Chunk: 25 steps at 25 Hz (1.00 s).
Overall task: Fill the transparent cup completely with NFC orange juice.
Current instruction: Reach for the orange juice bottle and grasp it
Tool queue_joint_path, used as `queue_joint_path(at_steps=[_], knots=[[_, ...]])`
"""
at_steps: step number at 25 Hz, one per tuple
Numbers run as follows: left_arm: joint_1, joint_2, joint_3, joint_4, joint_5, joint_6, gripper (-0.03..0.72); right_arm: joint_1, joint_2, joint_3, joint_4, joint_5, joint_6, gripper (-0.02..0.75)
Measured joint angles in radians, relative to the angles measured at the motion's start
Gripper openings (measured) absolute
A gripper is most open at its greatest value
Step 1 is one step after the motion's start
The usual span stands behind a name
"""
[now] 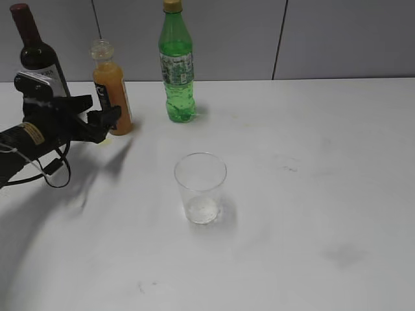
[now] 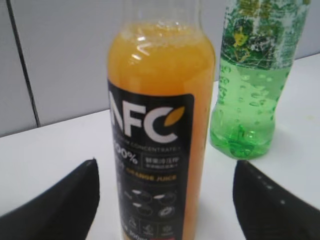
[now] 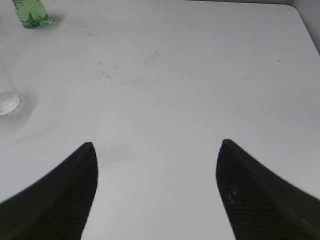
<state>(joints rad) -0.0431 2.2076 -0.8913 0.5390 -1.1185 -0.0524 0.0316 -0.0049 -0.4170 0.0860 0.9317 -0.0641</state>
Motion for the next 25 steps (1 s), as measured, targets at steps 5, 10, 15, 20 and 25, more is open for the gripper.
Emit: queue_joint_path(at_steps=[5,10,15,20,25], knots=[[-0.023,0.049,-0.062,-0.047,0.015,-0.011,0.645,0.0,0.0,0.0,0.0,0.001,0.0,0.573],[-0.045,0.091,-0.141,-0.058,0.039,-0.028,0.645,0.0,0.0,0.0,0.0,0.001,0.0,0.573],[-0.056,0.127,-0.209,-0.06,0.067,-0.036,0.645,0.0,0.0,0.0,0.0,0.001,0.0,0.573],[-0.063,0.174,-0.269,-0.071,0.072,-0.062,0.645,0.0,0.0,0.0,0.0,0.001,0.0,0.573],[-0.087,0.195,-0.312,-0.077,0.078,-0.066,0.645,0.0,0.0,0.0,0.0,0.001,0.0,0.573]])
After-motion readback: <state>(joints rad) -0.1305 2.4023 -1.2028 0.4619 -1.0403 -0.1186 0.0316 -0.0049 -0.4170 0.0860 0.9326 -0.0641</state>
